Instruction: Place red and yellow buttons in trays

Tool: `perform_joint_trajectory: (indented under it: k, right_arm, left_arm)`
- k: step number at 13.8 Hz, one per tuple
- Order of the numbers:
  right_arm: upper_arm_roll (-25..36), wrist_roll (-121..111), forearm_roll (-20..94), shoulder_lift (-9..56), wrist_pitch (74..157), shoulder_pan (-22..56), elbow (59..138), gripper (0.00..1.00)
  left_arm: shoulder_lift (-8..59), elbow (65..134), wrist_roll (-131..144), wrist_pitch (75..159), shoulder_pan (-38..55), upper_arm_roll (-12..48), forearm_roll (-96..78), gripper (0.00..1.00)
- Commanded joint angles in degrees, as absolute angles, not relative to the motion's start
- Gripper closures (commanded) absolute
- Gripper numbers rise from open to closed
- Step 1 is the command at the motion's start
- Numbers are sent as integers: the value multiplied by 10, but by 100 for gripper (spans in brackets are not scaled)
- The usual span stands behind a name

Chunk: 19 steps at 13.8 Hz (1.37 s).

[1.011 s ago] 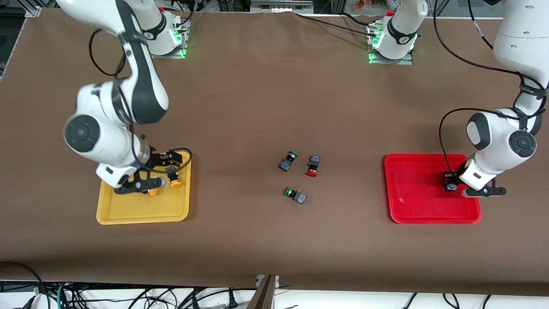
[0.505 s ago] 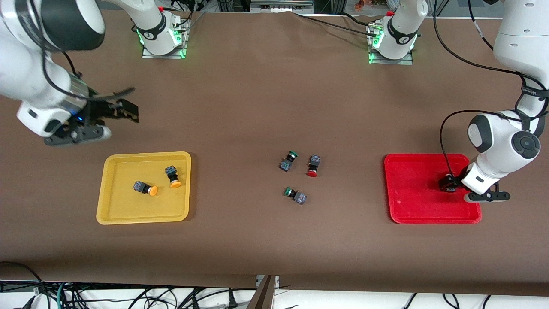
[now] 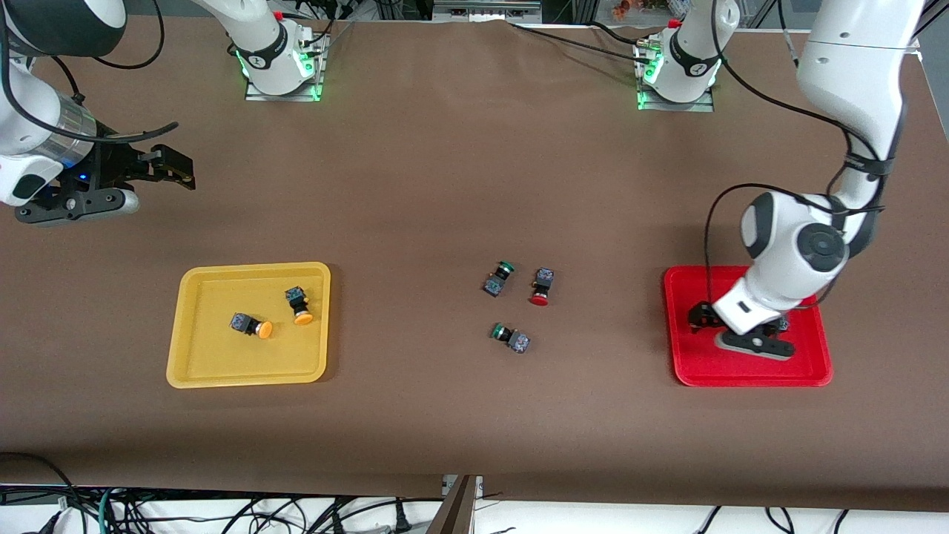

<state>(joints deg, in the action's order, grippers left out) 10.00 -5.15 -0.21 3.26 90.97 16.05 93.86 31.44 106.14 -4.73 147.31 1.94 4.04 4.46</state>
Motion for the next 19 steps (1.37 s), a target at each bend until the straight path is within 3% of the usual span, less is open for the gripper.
perform_joint_trajectory:
  k: [1,11,19]
  right_arm:
    - [90,-60,-27,38,912,163,910,0]
    - [93,-62,-20,59,911,162,865,0]
    - [93,-61,3,62,903,159,854,0]
  left_arm:
    - [308,1063,-11,1462,80,32,32,0]
    - [330,1054,189,1462,278,32,31,0]
    - [365,1049,187,1468,308,32,39,0]
